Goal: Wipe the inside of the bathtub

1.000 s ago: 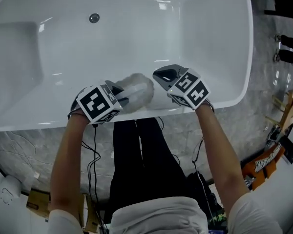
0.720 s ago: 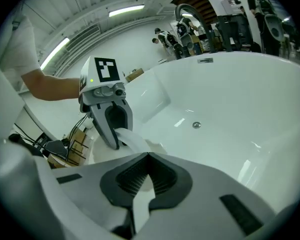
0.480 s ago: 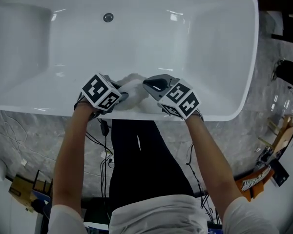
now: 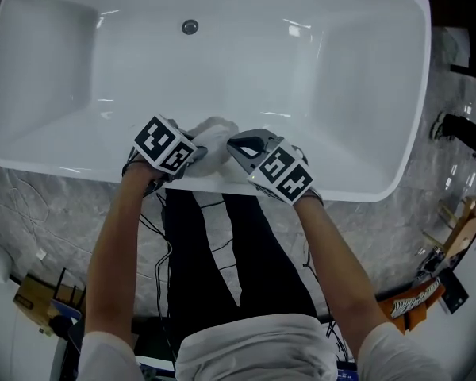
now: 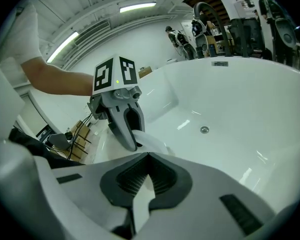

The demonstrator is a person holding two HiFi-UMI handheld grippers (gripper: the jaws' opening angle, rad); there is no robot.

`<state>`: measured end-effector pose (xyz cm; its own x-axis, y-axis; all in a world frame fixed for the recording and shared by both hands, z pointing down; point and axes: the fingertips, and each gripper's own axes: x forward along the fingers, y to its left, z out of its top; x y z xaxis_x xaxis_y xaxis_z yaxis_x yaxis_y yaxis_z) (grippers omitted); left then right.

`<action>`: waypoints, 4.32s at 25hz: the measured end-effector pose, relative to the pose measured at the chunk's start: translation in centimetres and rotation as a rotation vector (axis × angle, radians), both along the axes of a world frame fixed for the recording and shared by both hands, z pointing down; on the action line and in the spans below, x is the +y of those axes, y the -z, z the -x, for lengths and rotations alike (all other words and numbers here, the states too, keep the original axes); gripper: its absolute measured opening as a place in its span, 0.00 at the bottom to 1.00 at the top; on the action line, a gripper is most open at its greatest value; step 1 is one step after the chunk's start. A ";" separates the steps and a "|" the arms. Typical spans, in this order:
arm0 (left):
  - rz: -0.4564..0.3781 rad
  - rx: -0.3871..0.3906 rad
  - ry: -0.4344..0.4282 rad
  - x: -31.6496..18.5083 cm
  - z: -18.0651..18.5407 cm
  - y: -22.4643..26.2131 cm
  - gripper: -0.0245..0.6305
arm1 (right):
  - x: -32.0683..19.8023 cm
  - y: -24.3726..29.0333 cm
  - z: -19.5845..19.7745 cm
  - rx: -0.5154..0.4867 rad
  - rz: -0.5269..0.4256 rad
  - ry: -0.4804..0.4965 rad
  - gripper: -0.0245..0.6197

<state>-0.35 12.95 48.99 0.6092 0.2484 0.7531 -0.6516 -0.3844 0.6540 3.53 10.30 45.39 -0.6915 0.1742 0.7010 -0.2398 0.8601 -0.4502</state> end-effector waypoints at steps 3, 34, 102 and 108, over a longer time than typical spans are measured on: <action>0.018 -0.010 -0.018 0.0 1.3 0.1 0.18 | -0.5 0.3 0.9 -0.007 -0.010 -0.009 0.07; 0.008 -0.038 0.032 3.3 29.8 -0.2 0.18 | 4.7 1.4 27.9 0.008 0.004 0.078 0.07; 0.309 -0.508 -0.200 6.4 68.2 -10.5 0.19 | 7.3 -3.6 52.2 -0.061 0.055 0.183 0.07; 0.395 -0.482 -0.207 5.9 67.5 -11.9 0.18 | 6.3 -4.9 51.9 -0.054 0.054 0.198 0.07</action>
